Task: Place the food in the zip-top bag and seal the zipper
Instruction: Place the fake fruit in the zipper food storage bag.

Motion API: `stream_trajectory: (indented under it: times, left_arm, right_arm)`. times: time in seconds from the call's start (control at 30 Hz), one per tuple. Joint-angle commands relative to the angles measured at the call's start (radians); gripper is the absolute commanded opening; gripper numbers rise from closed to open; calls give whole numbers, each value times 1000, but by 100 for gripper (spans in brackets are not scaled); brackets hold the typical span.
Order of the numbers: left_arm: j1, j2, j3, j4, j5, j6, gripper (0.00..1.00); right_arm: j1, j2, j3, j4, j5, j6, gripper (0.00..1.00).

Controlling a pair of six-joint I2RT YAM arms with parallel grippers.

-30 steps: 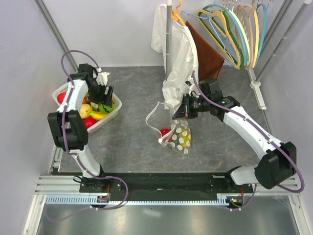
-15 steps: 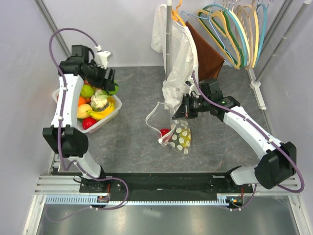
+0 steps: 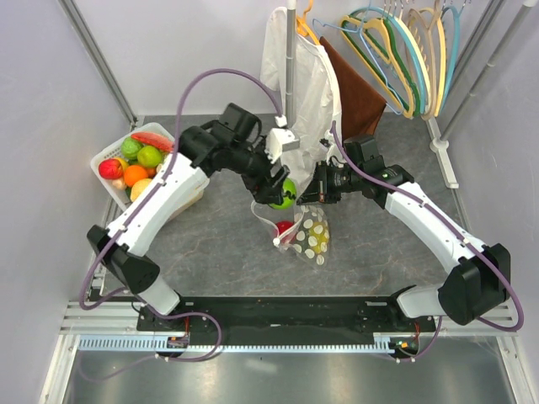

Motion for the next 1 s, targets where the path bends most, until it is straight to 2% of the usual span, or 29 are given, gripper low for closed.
stream_trajectory:
  times: [0.0,0.27,0.4,0.47,0.57,0.6,0.63,0.7,0.73,0.8,0.83,0.97]
  left_arm:
    - [-43,61,-38,88,-85,-67,72]
    - [-43,100,-30,113,-114,-61,99]
    - [-20,49,-38,100,-111,-69,100]
    - [38,28,-24,88,-67,-80,100]
    - [198,-35,10,67,-18,-83,100]
    - [245,-49,17,56,-18,-57,100]
    - [347,-73,28,36,-18,-40,100]
    - [451,-80,45,-1,-19,42,100]
    - [544,-69,62,-42,-25,73,100]
    - [629,-49,80,-70,-59,144,99]
    - [729,-37,95,-81,-65,167,98]
    - [884,60,128,-183,-58,270,95]
  right_arm:
    - [-10,-9,28,6,-29,-8,0]
    - [-22,-15,15,3,-29,-12,0]
    - [-25,-15,15,6,-38,-5,0]
    - [-25,-17,14,6,-38,-5,0]
    - [-27,-21,14,6,-38,-5,0]
    - [-27,-21,12,6,-38,-5,0]
    - [-27,-21,12,6,-39,-7,0]
    - [-30,-20,8,9,-41,-7,0]
    - [-28,-18,6,12,-44,-5,0]
    - [-28,-18,1,23,-46,1,0]
    - [-30,-20,1,26,-46,5,0]
    - [-30,-26,0,26,-47,4,0]
